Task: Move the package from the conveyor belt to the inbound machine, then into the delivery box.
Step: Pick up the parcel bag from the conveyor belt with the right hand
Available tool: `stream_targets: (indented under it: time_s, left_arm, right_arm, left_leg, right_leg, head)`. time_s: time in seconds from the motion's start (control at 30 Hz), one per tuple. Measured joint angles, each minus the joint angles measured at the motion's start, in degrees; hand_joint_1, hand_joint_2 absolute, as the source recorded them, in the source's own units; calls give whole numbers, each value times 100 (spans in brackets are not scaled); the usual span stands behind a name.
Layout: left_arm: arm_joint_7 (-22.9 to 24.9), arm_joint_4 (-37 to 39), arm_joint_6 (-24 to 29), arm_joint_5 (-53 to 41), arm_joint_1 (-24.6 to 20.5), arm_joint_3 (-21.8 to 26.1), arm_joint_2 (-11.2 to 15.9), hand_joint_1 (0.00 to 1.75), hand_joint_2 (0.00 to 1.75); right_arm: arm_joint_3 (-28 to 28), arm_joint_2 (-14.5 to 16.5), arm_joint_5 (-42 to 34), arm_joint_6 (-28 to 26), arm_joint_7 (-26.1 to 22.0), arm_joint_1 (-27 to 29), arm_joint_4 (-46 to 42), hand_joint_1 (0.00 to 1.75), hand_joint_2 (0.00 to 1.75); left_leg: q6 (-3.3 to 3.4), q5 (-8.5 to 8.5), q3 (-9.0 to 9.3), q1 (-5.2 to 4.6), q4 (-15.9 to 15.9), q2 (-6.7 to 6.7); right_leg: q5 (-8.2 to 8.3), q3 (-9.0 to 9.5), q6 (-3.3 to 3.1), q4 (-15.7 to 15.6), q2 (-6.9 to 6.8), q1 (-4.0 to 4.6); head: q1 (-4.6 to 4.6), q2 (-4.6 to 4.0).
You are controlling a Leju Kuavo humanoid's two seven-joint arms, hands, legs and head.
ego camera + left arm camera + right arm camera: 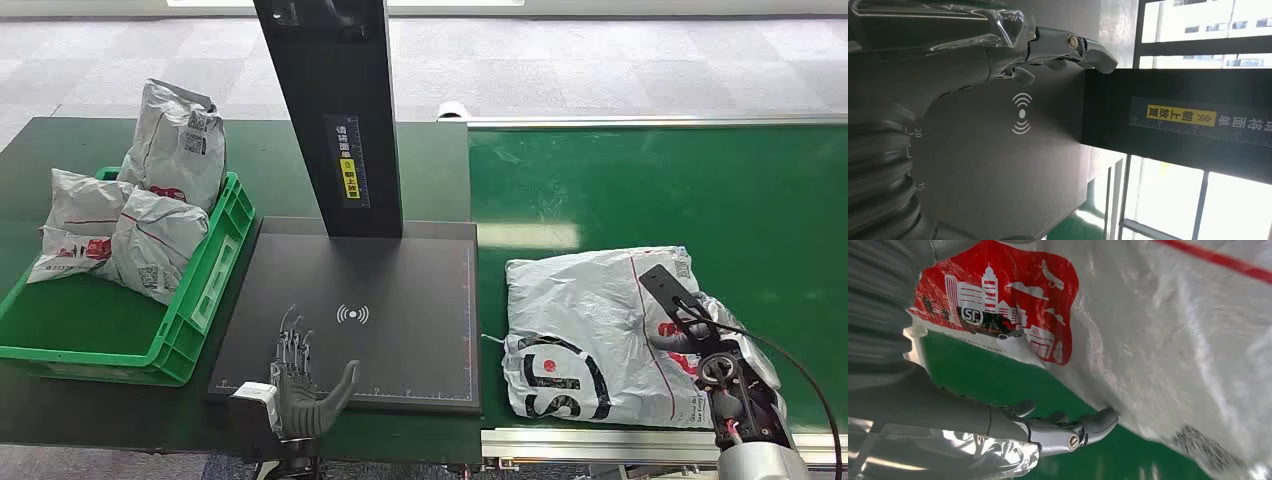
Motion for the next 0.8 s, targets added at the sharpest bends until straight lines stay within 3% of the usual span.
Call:
stream_targets:
  time_s: [0.43,0.7,0.8]
  left_arm:
    - [0,20,-2,7,-16,-20,8,0,175]
    - [0,25,-8,80,-15,-22,21,0,175]
    - [0,35,-28,111,-15,-17,23,0,175]
  right_arm:
    - [0,-20,50,107,142,-651,1192,0,175]
    - [-19,12,-47,931,592,-850,1419,6,175]
    - [-72,14,-145,1191,672,-909,1455,137,175]
  left_leg:
    - [-2,1,-16,-3,-5,-2]
    - [-2,1,-9,0,-5,0]
    - [-2,1,-6,0,-5,0]
  right_leg:
    - [-3,-9,0,1,-1,-2]
    - [-3,-7,0,1,-1,0]
    - [-3,-1,0,1,-1,1]
  head:
    - [-1,0]
    - [-2,0]
    - [-1,0]
